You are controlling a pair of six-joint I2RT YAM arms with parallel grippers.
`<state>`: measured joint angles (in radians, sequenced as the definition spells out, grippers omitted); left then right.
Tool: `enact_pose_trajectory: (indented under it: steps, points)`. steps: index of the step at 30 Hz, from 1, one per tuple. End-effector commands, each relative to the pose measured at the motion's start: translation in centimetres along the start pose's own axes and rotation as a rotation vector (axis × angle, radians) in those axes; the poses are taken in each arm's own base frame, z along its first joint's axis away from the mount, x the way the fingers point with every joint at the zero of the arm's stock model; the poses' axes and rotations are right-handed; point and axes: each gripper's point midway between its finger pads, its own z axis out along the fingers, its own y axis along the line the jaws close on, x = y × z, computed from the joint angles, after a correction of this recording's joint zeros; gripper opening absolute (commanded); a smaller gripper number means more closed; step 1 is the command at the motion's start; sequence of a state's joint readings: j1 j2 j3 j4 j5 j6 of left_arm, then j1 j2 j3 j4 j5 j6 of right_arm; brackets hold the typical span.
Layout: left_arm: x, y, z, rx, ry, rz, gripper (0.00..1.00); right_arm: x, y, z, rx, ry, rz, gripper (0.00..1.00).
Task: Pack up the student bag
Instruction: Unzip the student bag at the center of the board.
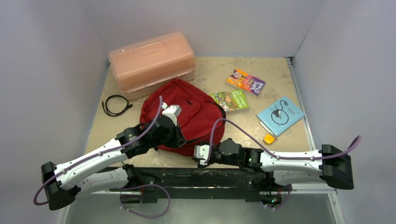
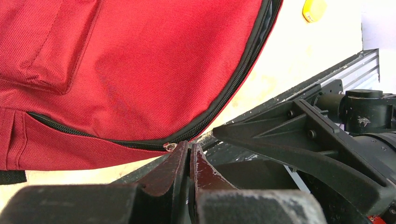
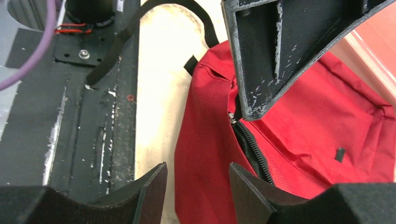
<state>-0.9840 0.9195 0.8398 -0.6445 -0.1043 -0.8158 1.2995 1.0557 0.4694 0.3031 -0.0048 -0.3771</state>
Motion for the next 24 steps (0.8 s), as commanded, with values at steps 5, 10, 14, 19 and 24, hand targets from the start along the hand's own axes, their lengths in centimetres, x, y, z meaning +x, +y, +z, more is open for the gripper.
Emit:
enact_pose_trajectory:
  steps: [5,10,14,19,24]
  points:
    - [-1.0,-1.7,0.1,0.057,-0.024,-0.01,0.0,-3.3,-4.1,-0.4,0.19,-0.074,-0.108,0.57]
    - [-1.1,-1.8,0.1,0.064,-0.027,-0.012,0.0,-2.8,-3.9,0.1,0.174,-0.057,-0.152,0.56]
    - [-1.5,-2.3,-0.3,0.083,-0.033,-0.007,0.0,-1.9,-2.9,0.8,0.124,-0.034,-0.155,0.51]
    - [-1.5,-2.4,-0.4,0.078,-0.027,-0.003,0.0,-1.9,-2.5,0.3,0.117,-0.064,-0.137,0.5]
    - [-1.8,-2.8,-0.3,0.08,-0.025,0.0,0.0,-1.2,-2.5,0.4,0.125,-0.048,-0.129,0.48]
